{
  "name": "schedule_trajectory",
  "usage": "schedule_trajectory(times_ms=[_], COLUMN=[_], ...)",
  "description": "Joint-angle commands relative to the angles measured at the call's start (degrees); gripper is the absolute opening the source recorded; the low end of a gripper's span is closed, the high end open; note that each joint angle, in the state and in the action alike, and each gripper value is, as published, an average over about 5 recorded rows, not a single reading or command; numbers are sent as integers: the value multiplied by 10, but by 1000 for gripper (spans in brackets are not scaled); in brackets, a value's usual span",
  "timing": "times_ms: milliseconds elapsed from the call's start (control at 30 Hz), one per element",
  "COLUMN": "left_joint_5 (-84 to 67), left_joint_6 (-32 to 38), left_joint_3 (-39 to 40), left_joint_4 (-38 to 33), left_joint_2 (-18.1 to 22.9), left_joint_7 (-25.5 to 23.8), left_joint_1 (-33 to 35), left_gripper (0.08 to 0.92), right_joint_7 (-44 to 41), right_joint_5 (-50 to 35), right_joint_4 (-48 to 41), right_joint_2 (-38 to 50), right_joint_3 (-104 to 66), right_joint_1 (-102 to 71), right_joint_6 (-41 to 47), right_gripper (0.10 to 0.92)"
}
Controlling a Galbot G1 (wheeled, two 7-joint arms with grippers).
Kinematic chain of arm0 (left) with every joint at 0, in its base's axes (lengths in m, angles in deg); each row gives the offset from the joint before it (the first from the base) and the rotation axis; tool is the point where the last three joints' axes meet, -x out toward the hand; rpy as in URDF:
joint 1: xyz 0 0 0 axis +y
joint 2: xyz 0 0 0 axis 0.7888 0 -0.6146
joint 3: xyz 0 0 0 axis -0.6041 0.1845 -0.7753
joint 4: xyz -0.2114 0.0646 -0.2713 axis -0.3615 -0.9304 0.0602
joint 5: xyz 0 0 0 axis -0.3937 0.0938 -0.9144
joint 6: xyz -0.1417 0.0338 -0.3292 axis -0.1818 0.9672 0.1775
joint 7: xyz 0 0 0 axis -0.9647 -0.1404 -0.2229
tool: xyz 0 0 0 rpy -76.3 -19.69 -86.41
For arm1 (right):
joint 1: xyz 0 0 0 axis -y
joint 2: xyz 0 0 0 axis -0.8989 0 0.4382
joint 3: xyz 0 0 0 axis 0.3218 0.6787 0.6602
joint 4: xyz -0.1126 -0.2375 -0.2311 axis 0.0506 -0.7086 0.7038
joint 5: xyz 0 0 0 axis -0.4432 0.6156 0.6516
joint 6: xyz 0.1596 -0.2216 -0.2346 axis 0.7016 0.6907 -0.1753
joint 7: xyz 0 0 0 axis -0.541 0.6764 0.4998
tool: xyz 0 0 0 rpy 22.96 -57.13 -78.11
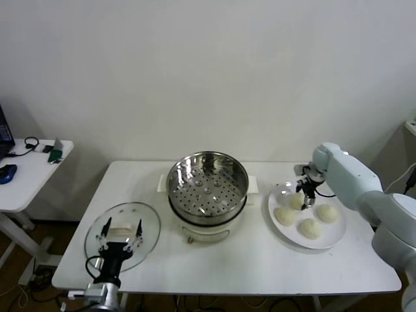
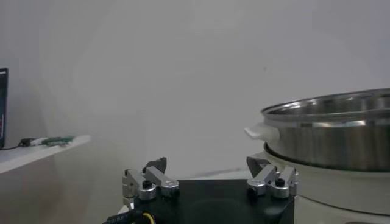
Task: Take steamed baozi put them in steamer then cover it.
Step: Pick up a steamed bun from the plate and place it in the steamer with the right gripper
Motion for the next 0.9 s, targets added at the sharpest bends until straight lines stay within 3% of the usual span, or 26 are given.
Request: schedule_trajectory(times_ms=[33,367,633,900], left_joint_5=[0,-2,-2,-2], left_joint_6=[1,1,1,1], left_joint_3=[0,-1,-2,2], left_joint_4=[-1,0,-3,-7], left_joint_2=[0,-1,-4,-5], left_joint_7=[0,1,1,1], left_joint_1=[1,3,5,8], left_gripper=[823,823,823,823], right_joint_7=[-3,-13,-35,-54], right_joint_5=[7,-15,-124,-182], right_joint_4=[-3,16,119,211], right_joint_2=[-2,8,35,-1], right_joint_3=[-6,17,163,280], right_joint_1=[2,23,148,289], right_joint_6=[-6,-10,-40,-87], right_gripper=[721,696,694,696])
